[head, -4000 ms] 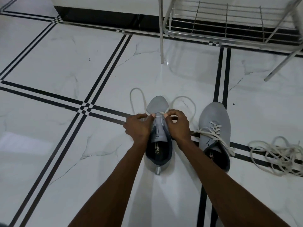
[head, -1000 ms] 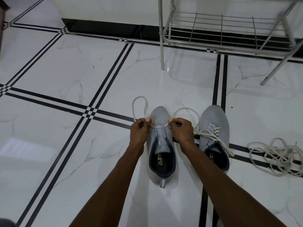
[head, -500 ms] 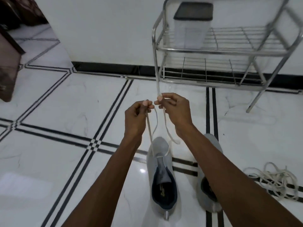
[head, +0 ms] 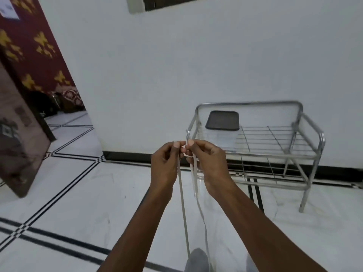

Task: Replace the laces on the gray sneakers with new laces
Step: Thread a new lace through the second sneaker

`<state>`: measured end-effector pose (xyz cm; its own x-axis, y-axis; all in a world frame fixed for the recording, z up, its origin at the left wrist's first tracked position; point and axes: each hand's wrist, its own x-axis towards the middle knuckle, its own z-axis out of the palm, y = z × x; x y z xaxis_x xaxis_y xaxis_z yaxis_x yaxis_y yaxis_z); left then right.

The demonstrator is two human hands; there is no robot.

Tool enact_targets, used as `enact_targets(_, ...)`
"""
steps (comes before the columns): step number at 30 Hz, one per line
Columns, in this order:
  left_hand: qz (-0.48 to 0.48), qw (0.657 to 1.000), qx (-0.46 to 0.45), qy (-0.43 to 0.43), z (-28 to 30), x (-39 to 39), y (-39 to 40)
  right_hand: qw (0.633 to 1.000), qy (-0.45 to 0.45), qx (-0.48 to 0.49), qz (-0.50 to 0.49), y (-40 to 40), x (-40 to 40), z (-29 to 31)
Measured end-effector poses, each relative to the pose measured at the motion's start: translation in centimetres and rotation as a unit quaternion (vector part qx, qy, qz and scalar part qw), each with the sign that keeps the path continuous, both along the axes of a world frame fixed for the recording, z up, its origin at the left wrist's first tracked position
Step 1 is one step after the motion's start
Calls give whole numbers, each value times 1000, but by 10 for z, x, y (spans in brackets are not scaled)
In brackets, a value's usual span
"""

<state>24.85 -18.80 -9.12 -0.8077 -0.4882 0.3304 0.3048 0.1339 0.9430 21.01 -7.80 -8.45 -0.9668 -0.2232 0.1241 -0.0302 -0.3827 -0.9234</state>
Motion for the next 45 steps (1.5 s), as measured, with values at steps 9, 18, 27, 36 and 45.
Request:
enact_targets(9,35,999,5,31,34,-1,3,998,-19,-63,-3,-14,3,41)
enact_targets(18,24,997,12,68,42,-6,7,997,-18,-72,-24,-19,-3,50)
enact_targets(27,26,998,29,47,17,-2,4,999,29,23,-34,-11,-4,24)
enact_targets(36,97,978,47,-176,-177,51,0,955,41,295,-6,41,27,-175)
enact_targets(45,157,919,-1,-362,-324,123,35,899,-13,432,71,68,80,-337)
